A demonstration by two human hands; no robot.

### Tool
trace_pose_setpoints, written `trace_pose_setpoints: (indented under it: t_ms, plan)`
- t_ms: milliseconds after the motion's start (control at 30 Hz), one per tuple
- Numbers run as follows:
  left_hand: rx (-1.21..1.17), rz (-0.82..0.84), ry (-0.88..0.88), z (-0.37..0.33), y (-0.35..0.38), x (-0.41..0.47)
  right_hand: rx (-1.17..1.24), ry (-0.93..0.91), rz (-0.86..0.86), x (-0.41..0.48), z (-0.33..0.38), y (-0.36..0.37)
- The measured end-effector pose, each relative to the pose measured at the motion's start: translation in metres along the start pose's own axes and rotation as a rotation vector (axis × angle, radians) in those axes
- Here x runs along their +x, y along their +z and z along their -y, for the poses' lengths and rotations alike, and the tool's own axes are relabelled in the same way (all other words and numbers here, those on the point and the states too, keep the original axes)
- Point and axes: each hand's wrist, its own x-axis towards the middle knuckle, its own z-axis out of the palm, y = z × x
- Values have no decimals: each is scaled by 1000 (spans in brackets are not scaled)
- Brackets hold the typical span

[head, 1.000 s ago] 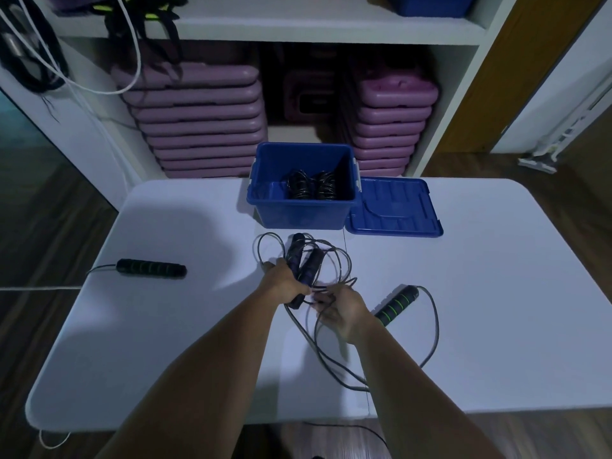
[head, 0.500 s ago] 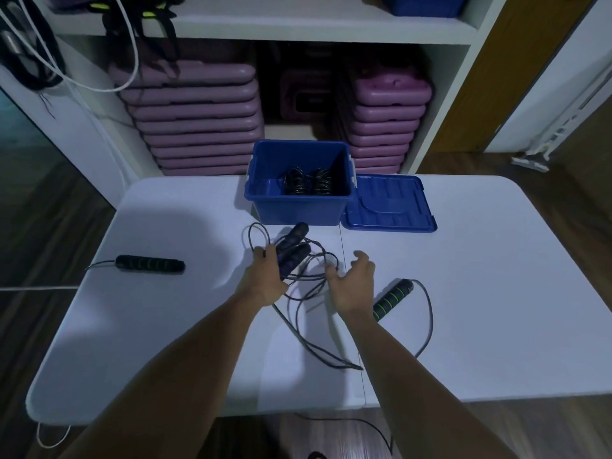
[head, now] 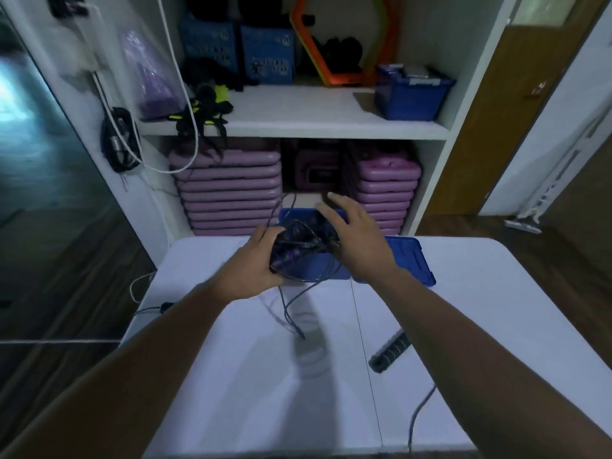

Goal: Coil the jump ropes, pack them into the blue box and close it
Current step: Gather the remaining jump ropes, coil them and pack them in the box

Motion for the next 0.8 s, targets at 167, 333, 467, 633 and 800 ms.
trace_pose_setpoints:
  t_ms: [167,333,467,633,800]
  plan:
    - [-42,-20,141,-13,-35,-12,-271,-300,32,21,30,-46]
    - [-147,-83,117,-18,-57,-33,-328,-346,-47,33,50,-80]
    - [-208,-141,-9,-2,-74,-49,-279,-131,101,35,45,-108]
    - [-185,7,-49,10,-88,-62,-27,223,160,35,36,-133]
    - [2,222,-62,7,-106,-69,280,454,42,30,36,-154]
